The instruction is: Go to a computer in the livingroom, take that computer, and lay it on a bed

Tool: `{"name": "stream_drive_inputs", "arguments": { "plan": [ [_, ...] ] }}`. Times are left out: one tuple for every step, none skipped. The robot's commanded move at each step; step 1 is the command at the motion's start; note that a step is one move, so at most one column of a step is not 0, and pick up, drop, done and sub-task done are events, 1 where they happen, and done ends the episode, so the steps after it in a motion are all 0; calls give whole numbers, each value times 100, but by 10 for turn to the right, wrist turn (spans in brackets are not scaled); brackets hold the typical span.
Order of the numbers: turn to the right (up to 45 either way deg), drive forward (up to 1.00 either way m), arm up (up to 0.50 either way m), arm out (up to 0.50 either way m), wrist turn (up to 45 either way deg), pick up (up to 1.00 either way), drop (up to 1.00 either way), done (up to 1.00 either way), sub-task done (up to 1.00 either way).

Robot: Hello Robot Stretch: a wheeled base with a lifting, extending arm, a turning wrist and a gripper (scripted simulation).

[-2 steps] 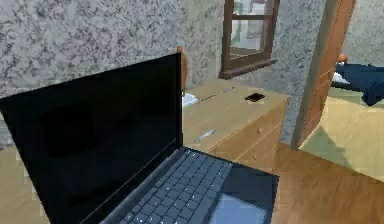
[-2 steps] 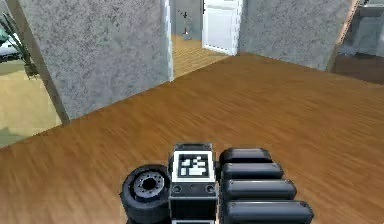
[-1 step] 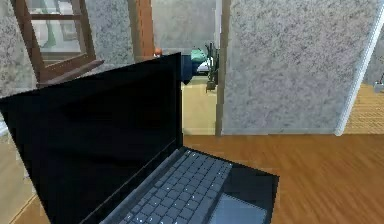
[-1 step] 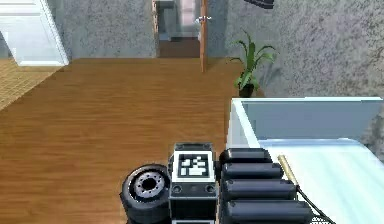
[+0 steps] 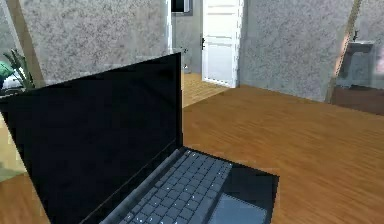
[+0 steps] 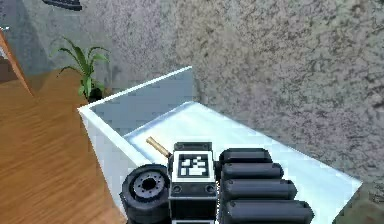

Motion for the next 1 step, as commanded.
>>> {"name": "stream_drive_inputs", "arguments": {
  "plan": [
    [330,0,0,0,0,0,0,0,0]
  ]
}}
